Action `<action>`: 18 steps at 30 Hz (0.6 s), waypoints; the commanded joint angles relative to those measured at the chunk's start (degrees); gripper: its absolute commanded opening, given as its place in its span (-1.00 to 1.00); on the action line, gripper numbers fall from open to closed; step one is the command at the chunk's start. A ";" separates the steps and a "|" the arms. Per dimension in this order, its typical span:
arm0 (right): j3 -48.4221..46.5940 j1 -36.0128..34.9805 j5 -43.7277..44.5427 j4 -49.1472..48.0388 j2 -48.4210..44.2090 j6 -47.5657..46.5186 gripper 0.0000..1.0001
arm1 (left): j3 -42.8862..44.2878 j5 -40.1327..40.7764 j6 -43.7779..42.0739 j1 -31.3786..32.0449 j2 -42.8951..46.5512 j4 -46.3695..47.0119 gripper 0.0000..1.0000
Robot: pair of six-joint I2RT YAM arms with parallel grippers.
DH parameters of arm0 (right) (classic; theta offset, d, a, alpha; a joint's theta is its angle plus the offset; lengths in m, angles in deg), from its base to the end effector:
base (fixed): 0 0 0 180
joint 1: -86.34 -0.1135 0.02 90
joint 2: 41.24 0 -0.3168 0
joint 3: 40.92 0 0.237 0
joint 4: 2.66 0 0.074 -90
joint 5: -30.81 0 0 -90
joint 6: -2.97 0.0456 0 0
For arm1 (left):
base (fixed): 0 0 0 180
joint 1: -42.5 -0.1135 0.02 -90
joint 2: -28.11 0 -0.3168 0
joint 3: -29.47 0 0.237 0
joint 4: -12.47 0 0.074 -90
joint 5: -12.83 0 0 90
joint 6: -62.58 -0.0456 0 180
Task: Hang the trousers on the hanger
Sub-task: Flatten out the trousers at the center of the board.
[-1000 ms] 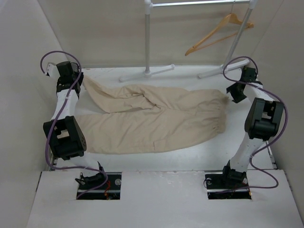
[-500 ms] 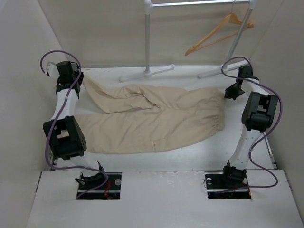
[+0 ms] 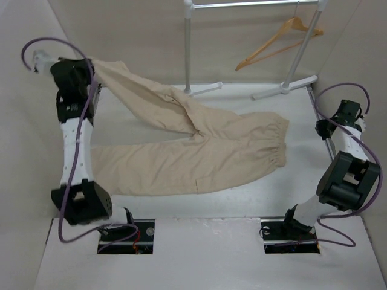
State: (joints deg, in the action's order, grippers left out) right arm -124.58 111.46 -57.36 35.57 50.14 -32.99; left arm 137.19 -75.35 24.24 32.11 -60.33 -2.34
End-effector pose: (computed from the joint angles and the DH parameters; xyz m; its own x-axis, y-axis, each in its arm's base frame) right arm 0.3123 -0.1480 0.3124 -0.0224 0.9040 -0.4269 0.7877 0.2789 0.5493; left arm 0.3482 0.0653 0.5178 0.2134 -0.7579 -0.6165 -0.0710 0.6173 -0.7835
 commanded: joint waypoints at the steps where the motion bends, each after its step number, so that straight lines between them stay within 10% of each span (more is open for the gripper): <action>1: 5.96 2.69 -0.24 -2.74 -1.36 3.78 -1.00 | -16.18 5.71 -0.95 -8.00 10.30 9.61 -0.89; 5: 3.71 0.25 -4.00 -3.89 2.30 1.09 -0.81 | -27.74 1.90 2.73 -12.50 1.98 6.92 -0.94; 11: -8.43 -9.51 -9.74 2.09 16.28 -8.07 0.16 | -30.66 0.82 2.13 -12.06 0.55 9.46 -0.95; 18: -21.52 -12.95 -8.86 8.23 26.65 -8.87 0.24 | -31.01 -1.12 1.69 -12.86 4.33 9.37 -0.94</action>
State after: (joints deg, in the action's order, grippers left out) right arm -139.97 98.31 -66.63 40.51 75.42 -40.25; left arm 103.86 -75.67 26.05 19.52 -61.49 2.56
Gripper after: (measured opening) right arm 0.622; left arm 0.036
